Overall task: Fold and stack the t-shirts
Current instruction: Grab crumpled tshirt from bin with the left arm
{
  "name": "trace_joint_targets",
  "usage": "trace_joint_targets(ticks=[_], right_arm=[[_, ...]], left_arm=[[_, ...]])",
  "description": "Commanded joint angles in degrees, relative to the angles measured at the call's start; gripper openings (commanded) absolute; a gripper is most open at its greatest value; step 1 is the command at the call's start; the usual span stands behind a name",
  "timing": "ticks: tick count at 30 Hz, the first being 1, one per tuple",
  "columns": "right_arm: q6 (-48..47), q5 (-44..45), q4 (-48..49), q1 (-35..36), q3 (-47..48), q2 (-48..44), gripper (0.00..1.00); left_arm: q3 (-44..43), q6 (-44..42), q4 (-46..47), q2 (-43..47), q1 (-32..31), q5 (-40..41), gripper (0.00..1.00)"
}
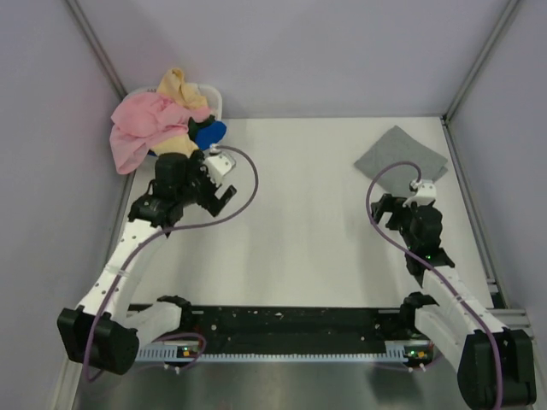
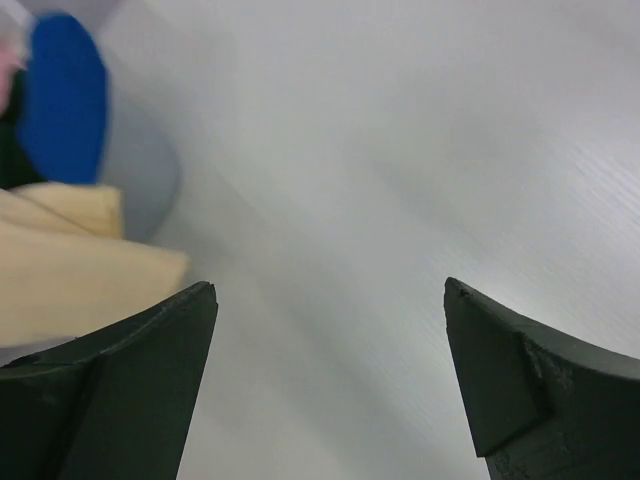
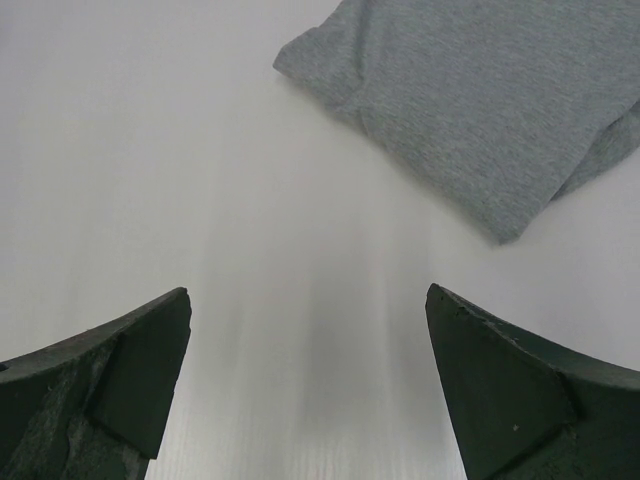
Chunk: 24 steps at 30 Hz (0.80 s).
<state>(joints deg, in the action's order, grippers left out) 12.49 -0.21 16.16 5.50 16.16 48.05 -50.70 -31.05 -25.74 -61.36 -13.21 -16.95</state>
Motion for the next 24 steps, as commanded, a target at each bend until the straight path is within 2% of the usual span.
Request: trace_joint_targets(ticks=[1, 4, 8, 11, 14, 16, 18, 21, 24], right_arm=[[-0.98, 1.88, -2.17, 0.39, 4.83, -0.33, 0.99], [-0.45, -3.37, -3.86, 0.48, 8.17, -0.24, 0.99], [0.95, -11.47, -4.47, 0.48, 12.83, 0.11, 0.99], [0.69, -14.11, -5.61, 0.48, 14.42, -0.06, 0.99], [0.25, -14.64, -5.97, 0.48, 14.34, -0.24, 0.98], [0.25, -14.65, -5.62, 0.48, 13.46, -0.15, 0.98], [-0.01, -14.73, -5.88, 0.48, 12.93, -0.24, 0.98], [-0.8, -14.38, -6.84, 0.48, 12.84, -0.5, 0.98], [-1.06, -13.86, -6.5, 0.48, 12.49, -0.5, 0.98]], left_arm=[[-16.08, -1.83, -9.08, -2.52, 0.29, 2.5, 0.99], [-22.85, 0.45, -5.56, -8.31, 0.73, 14.81, 0.99], [-36.1, 5.54, -7.91, -21.84, 3.79, 27.3, 0.99], [-48.14, 9.94, -12.05, -32.39, 9.32, 27.94, 0.95], [-60.27, 12.85, -14.86, -41.44, 14.69, 24.7, 0.93], [-68.36, 12.16, -16.44, -46.72, 16.11, 20.48, 0.92], [-74.43, 11.71, -17.94, -51.47, 16.03, 19.76, 0.92], [-81.29, 13.2, -19.78, -58.15, 16.2, 23.45, 0.91], [-83.51, 13.82, -22.51, -62.47, 16.46, 22.67, 0.89]])
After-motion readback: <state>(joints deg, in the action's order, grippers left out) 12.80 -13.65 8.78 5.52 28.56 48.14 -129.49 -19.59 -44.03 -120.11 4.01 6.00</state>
